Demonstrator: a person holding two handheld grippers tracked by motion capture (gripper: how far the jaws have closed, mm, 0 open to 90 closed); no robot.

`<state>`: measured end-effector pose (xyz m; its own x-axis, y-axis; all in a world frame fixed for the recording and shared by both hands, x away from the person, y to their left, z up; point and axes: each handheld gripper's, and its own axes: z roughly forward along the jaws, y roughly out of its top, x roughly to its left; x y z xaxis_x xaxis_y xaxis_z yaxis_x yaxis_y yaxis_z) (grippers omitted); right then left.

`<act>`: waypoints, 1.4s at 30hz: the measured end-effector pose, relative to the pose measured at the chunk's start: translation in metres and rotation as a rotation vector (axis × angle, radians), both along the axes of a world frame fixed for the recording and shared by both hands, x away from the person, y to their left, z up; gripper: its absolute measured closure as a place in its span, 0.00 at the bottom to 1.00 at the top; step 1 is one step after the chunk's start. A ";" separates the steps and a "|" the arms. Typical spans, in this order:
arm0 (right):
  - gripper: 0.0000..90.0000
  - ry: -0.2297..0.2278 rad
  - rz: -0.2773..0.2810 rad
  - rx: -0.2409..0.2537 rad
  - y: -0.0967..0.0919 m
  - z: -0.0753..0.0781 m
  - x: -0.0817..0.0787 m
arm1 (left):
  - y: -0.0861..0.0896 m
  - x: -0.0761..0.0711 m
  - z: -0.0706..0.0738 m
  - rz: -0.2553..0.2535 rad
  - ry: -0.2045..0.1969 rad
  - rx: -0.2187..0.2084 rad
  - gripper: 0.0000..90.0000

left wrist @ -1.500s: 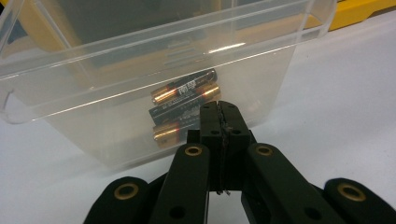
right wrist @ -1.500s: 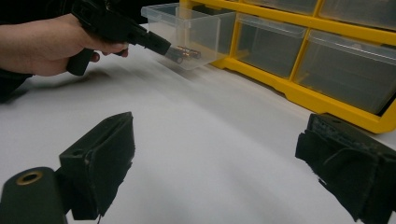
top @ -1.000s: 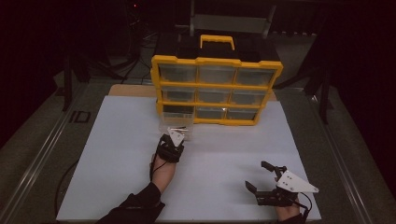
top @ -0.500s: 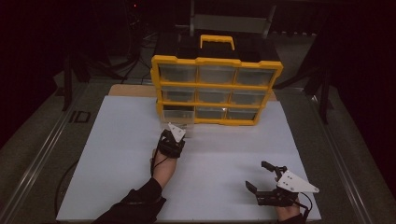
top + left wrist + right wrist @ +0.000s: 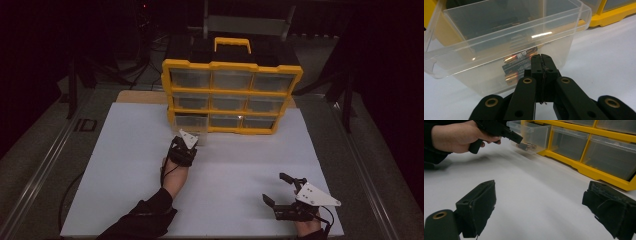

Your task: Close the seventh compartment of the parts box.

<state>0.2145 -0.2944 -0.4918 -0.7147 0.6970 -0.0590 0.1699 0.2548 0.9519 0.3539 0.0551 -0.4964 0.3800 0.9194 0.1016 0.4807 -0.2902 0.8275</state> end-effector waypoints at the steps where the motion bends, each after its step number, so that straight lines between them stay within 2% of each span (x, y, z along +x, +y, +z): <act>1: 0.10 0.000 0.001 0.001 0.000 0.000 0.000 | 0.000 0.001 0.000 0.002 -0.001 0.000 0.98; 42: 0.10 0.002 0.000 0.000 0.000 -0.001 0.000 | 0.003 0.030 -0.001 0.015 0.014 0.037 0.98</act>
